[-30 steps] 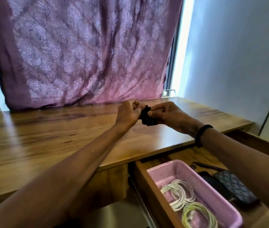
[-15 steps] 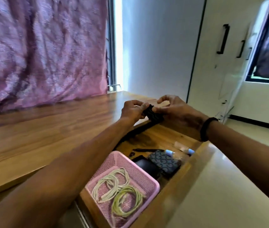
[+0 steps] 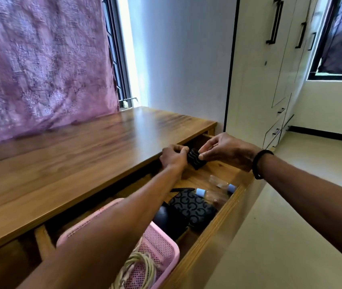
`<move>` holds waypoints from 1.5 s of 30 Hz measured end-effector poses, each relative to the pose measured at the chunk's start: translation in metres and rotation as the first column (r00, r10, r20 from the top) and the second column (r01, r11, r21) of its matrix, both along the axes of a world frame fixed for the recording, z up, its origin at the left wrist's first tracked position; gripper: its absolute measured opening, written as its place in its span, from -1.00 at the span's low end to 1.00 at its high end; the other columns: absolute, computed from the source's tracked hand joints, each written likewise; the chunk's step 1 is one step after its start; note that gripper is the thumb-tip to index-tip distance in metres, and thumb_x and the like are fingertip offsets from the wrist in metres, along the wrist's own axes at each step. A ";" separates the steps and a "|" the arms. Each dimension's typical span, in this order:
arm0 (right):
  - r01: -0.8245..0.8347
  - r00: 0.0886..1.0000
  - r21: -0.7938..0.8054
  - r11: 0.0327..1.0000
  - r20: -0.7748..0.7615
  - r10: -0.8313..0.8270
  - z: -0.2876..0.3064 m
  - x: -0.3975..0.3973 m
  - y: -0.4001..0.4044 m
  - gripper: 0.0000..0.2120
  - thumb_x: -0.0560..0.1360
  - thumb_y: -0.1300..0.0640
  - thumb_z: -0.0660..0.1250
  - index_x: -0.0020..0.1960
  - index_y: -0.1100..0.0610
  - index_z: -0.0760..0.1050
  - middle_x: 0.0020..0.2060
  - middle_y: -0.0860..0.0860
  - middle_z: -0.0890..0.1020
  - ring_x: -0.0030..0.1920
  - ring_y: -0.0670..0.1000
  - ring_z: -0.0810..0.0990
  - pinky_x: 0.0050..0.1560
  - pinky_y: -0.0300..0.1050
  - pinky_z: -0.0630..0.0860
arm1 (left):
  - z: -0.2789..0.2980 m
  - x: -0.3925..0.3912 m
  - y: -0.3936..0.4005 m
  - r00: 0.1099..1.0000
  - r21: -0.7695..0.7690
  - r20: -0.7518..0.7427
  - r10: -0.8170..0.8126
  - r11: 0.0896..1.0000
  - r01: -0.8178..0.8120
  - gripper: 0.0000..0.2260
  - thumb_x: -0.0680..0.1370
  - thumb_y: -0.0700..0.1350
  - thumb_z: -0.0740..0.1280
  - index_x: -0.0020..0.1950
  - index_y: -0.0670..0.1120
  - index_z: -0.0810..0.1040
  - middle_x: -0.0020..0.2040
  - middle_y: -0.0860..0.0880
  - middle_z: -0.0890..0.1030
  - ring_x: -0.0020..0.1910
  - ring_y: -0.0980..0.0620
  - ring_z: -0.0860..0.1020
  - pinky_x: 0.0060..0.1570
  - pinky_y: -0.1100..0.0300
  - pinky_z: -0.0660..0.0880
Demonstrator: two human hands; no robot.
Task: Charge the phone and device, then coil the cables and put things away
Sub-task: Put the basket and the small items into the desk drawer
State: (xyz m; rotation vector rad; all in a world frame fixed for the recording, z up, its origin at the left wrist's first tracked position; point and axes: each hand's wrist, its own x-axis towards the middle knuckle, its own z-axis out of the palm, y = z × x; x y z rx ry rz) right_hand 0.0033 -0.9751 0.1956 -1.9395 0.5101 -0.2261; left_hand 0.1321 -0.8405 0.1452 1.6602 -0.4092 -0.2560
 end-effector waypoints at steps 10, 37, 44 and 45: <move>-0.142 0.976 -0.233 0.962 -0.193 0.097 -0.031 0.061 -0.028 -0.82 0.52 0.38 0.46 0.05 0.20 0.75 0.00 0.09 0.76 0.06 0.05 0.72 0.08 -0.12 0.69 | -0.026 0.017 -0.007 0.897 0.099 -0.430 -0.101 0.982 0.158 -0.77 0.68 -0.30 0.16 0.33 -0.21 0.44 0.19 -0.31 0.58 -0.40 -0.05 0.64 -0.54 0.18 0.59; -0.526 0.850 -0.459 0.716 -0.268 0.453 0.006 0.005 0.026 -0.73 0.44 -0.16 0.54 0.07 -0.08 0.75 0.04 -0.08 0.76 0.12 0.00 0.71 0.17 0.05 0.66 | 0.022 -0.051 0.116 0.694 0.623 0.528 -0.490 0.778 0.075 -0.88 0.56 -0.01 0.37 -0.01 0.03 0.69 -0.06 0.02 0.69 -0.05 0.03 0.65 -0.05 0.11 0.60; -0.819 0.539 -0.453 0.353 -0.394 0.745 0.029 -0.056 0.090 -0.74 0.43 0.02 0.61 0.11 -0.01 0.75 0.11 0.00 0.74 0.18 0.07 0.69 0.22 0.20 0.63 | 0.043 -0.119 0.195 0.618 0.636 0.535 -0.576 0.756 0.155 -0.74 0.54 0.18 0.42 -0.09 -0.01 0.72 -0.23 0.07 0.69 -0.23 0.12 0.64 -0.23 0.15 0.56; -0.816 0.522 -0.481 0.320 -0.375 0.766 0.029 -0.061 0.097 -0.78 0.45 0.07 0.60 0.08 0.01 0.75 0.07 0.02 0.74 0.13 0.08 0.70 0.18 0.18 0.64 | 0.048 -0.130 0.205 0.617 0.641 0.516 -0.594 0.745 0.182 -0.72 0.51 0.21 0.45 -0.10 0.00 0.71 -0.22 0.06 0.70 -0.23 0.11 0.65 -0.22 0.13 0.58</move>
